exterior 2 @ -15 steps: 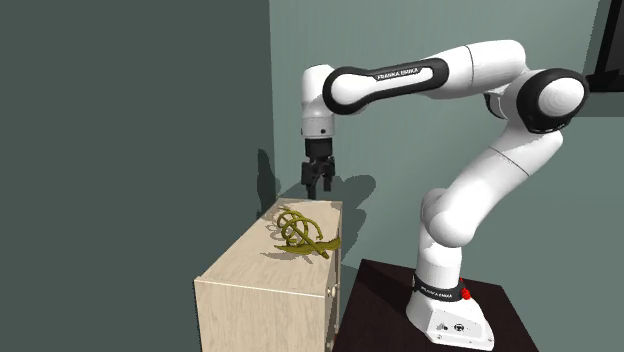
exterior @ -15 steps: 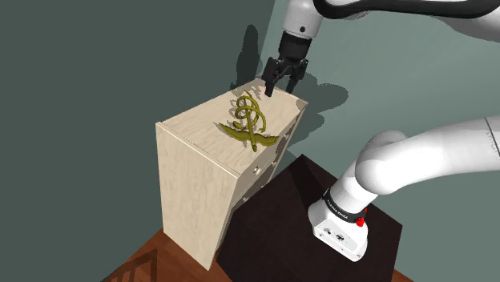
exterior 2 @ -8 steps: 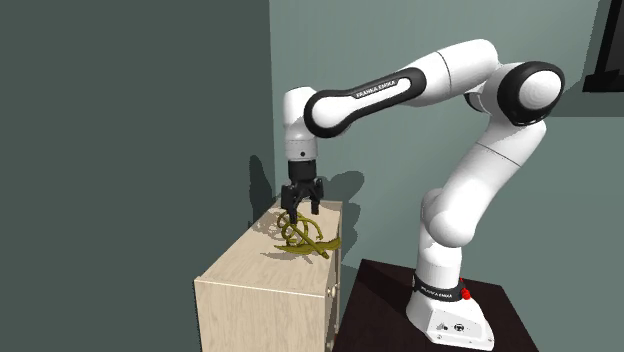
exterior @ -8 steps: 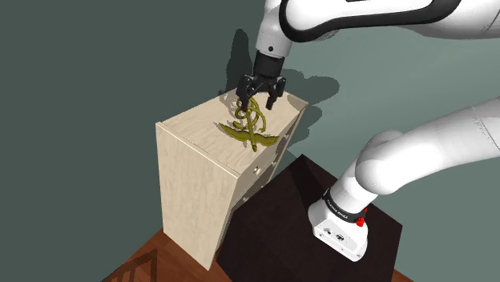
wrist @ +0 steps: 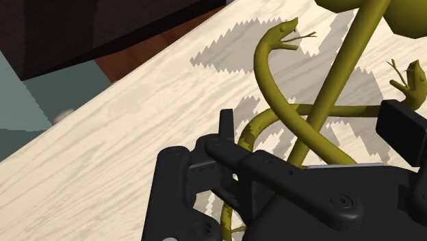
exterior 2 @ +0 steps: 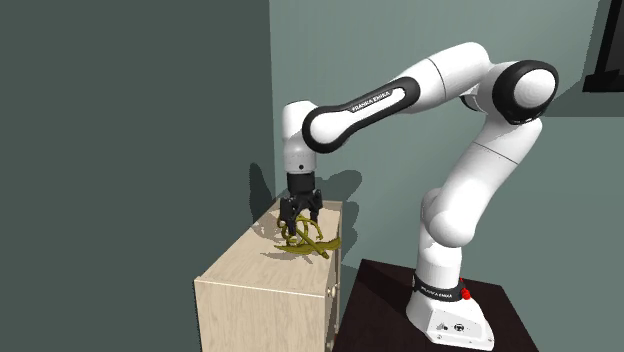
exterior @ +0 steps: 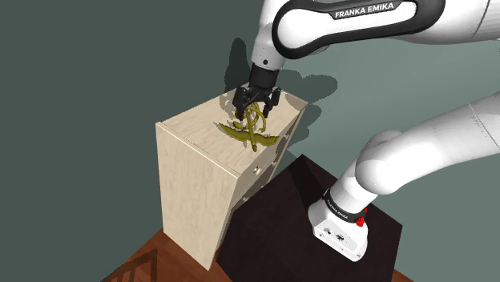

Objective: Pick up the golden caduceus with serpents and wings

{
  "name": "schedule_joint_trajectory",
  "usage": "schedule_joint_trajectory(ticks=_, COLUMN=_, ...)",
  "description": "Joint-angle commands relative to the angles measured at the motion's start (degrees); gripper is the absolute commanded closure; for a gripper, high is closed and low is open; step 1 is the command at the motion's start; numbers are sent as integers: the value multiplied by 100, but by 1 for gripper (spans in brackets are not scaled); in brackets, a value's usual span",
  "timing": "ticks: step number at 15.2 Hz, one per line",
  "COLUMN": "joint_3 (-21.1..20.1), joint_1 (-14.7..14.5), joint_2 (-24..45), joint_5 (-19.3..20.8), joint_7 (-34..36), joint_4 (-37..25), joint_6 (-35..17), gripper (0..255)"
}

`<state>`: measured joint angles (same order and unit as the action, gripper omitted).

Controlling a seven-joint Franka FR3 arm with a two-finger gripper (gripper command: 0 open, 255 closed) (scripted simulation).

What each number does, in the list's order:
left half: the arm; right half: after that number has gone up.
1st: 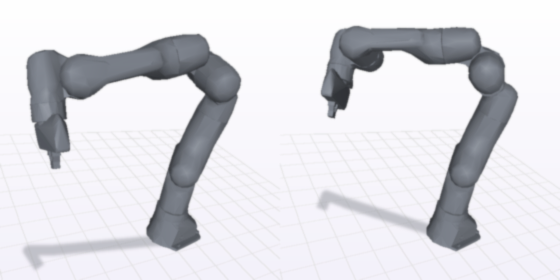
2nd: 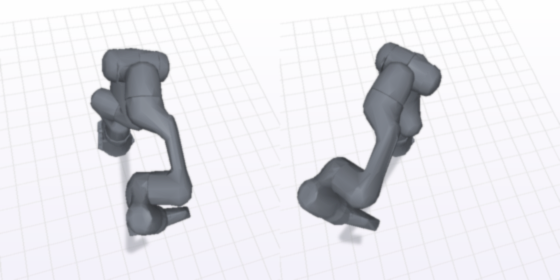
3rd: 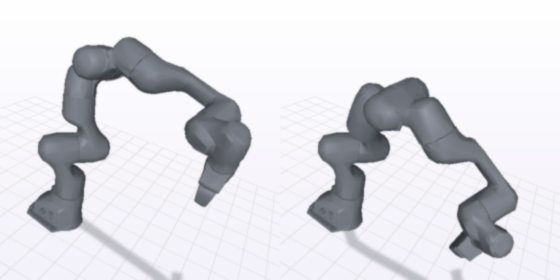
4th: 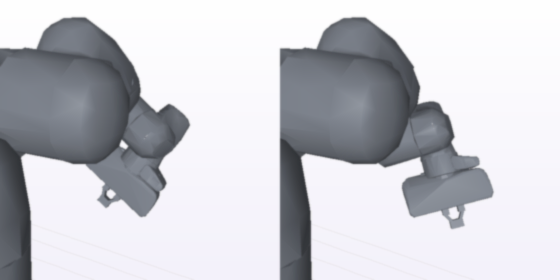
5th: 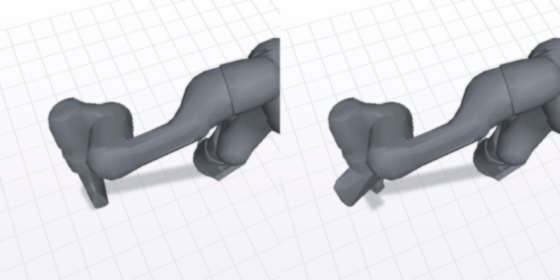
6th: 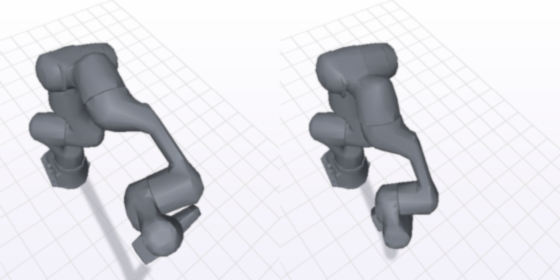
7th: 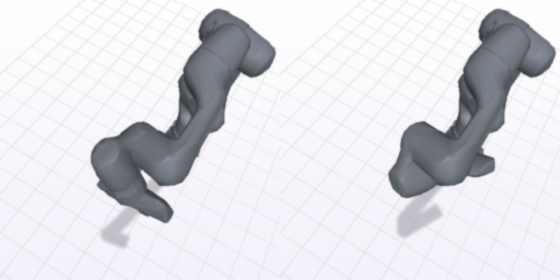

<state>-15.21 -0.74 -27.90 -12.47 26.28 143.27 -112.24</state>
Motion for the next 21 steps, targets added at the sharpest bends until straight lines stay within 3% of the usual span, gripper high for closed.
schedule_joint_trajectory(ticks=1, joint_3=-3, joint_1=-1, joint_2=5, joint_5=-2, joint_7=0, joint_4=13, joint_6=-20, gripper=255)
schedule_joint_trajectory(ticks=10, joint_3=-3, joint_1=-1, joint_2=2, joint_5=-2, joint_7=-1, joint_4=13, joint_6=-17, gripper=255)
schedule_joint_trajectory(ticks=21, joint_3=105, joint_1=24, joint_2=-194, joint_5=76, joint_7=61, joint_4=-688, joint_6=878, gripper=255)
